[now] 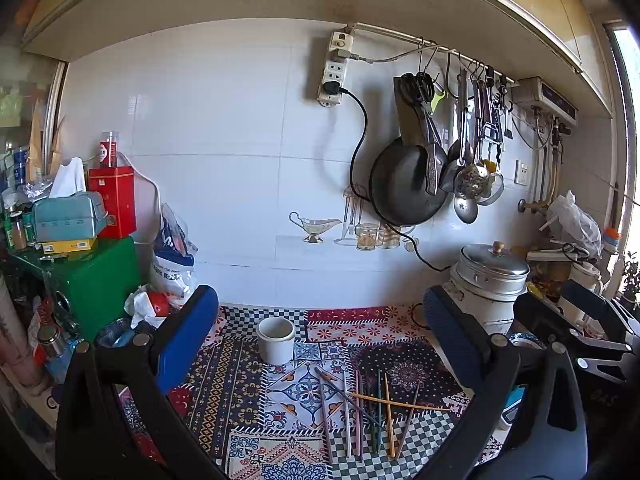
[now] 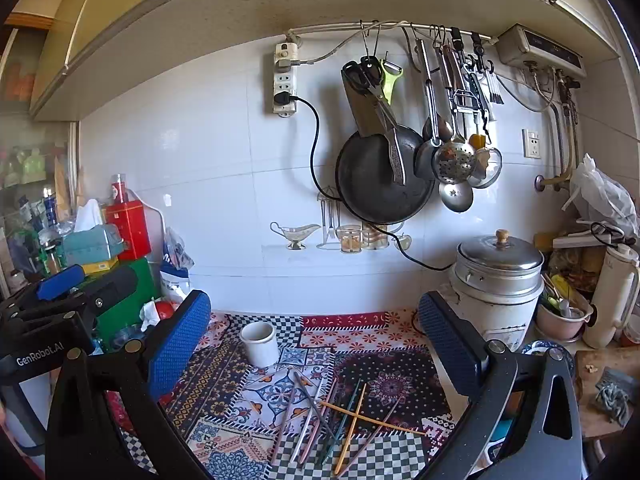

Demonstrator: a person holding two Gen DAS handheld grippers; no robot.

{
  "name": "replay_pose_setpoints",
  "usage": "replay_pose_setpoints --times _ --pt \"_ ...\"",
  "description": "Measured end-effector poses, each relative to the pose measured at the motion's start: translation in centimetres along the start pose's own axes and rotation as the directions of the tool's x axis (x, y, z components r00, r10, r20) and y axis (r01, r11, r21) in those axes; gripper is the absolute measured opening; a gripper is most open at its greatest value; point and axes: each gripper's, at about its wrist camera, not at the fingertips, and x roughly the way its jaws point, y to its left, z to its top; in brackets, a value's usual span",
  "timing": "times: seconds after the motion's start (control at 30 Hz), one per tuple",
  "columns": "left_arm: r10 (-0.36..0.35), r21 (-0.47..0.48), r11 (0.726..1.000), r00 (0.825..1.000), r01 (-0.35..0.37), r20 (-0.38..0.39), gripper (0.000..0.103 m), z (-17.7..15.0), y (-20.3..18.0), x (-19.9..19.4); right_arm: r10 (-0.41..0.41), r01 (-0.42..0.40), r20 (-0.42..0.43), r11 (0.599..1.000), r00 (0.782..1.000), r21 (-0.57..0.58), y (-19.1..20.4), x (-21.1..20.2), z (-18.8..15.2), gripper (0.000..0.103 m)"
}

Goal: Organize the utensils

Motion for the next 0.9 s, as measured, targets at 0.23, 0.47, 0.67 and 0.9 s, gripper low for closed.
replay_pose_setpoints --times 0.23,0.47,0.67,0.9 --pt "-0.002 0.001 1.000 1.000 0.002 -0.002 0.103 0.0 0.0 0.1 -0.005 0.005 -0.005 1.000 1.000 0.006 -0.1 -0.1 -0.1 0.103" --pt "-0.001 0.003 1.000 1.000 0.001 -0.007 0.103 0.0 -0.1 0.4 -0.011 0.011 -0.016 1.000 1.000 -0.004 0.2 0.1 0.0 0.103" --pt "0.001 0.001 1.000 1.000 -0.001 -0.009 0.103 -0.1 -0.1 0.6 -0.015 0.015 -0.021 1.000 1.000 -0.006 0.2 0.2 0.1 0.103" --pt "-0.001 -0.006 1.000 1.000 0.001 -0.013 0.103 -0.3 0.3 1.0 -0.018 0.018 -0.025 1.000 1.000 -0.003 0.1 0.4 0.1 0.103"
